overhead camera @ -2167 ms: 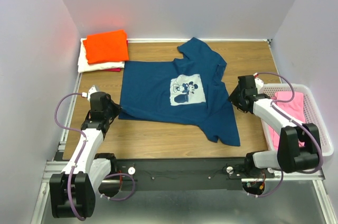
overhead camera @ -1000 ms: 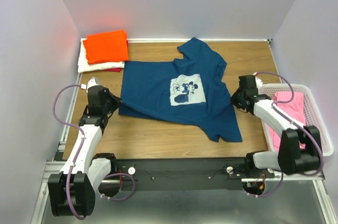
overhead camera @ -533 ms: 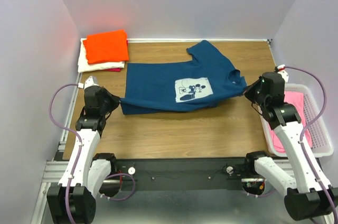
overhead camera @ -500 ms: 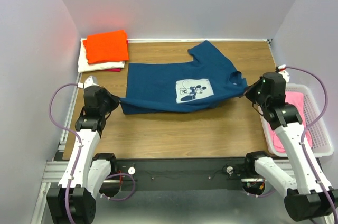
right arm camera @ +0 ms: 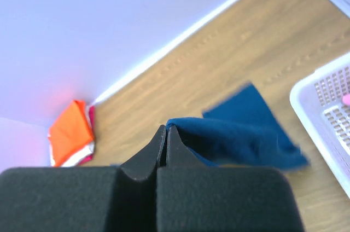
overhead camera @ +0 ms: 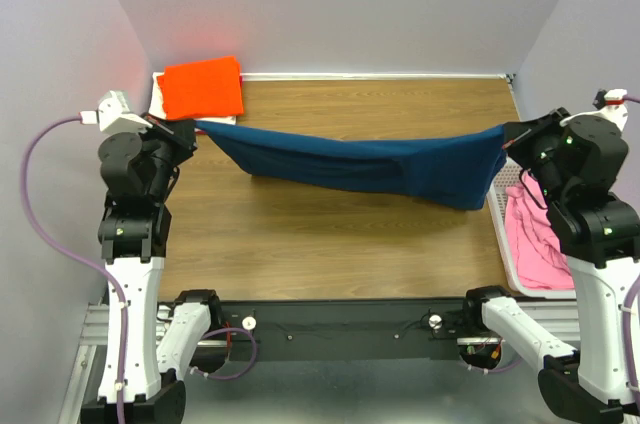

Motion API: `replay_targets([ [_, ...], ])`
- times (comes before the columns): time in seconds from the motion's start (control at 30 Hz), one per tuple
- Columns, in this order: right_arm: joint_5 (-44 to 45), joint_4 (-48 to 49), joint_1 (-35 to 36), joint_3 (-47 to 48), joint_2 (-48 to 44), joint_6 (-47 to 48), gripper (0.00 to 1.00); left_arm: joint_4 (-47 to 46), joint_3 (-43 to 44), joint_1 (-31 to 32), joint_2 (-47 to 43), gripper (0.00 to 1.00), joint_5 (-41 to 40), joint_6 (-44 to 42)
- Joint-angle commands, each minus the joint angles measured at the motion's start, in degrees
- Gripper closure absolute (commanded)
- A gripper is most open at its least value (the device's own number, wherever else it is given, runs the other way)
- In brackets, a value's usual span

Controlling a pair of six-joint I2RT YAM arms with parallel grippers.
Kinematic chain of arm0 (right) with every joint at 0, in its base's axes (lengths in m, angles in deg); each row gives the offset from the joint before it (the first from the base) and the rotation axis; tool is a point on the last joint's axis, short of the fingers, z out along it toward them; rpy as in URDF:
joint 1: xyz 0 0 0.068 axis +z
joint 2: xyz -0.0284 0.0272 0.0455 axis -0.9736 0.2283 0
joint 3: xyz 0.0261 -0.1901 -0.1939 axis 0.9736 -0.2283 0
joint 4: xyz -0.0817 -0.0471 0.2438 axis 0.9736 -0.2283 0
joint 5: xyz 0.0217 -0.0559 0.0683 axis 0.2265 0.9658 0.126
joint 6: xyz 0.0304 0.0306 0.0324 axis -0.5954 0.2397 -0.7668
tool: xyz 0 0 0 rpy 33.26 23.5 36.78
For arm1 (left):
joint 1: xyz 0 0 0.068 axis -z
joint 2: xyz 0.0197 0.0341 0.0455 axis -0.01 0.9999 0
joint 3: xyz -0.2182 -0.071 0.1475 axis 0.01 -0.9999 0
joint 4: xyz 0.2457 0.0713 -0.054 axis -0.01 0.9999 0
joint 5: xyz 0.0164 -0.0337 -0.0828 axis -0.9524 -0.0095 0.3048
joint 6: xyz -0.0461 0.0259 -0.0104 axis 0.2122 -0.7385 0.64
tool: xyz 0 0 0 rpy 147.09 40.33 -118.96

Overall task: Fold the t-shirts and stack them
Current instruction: Flatten the tshirt out

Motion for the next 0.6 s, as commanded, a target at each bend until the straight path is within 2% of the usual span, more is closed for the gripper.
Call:
replay_targets([
  [0.0,1.33,-3.25,-0.14,5.77,0.87,1.37,1.00,0.07,6.19,-0.66,0.11,1.00,-1.87,-1.16],
  [0.17,0.19,-0.89,-0.23,10.00,6.83,2.07,1.00,-7.30,8.84,-0.66,3.18,1.00,-0.12,1.91],
  [0.27,-1.83,6.40,-0.23,11.93,15.52,4.87,1.00,-17.99,10.33,-0.75,10.29,1.00,3.05,4.37],
  [0.33,-2.28,12.46,-0.23,15.44,23.07,6.02,1.00,-22.93,12.17,-0.75,18.02,1.00,5.59,5.52],
  [0.4,-1.93,16.42,-0.32,19.12,28.26,7.77,1.00,-29.86,16.65,-0.84,26.60,1.00,7.09,6.22],
  [0.43,-1.93,19.05,-0.32,24.19,34.73,8.30,1.00,-31.64,18.66,-0.92,29.70,1.00,7.88,6.57],
  [0.47,-2.27,19.60,-0.58,28.33,38.10,9.35,1.00,-34.36,24.08,-1.01,36.09,1.00,9.80,6.83],
  [0.53,-3.68,19.95,-1.02,36.33,48.35,10.24,1.00,-35.17,31.30,-1.27,42.71,1.00,11.31,7.45],
  [0.57,-4.38,19.95,-1.19,46.03,52.07,10.59,1.00,-35.26,40.39,-1.36,46.13,1.00,12.54,7.63],
])
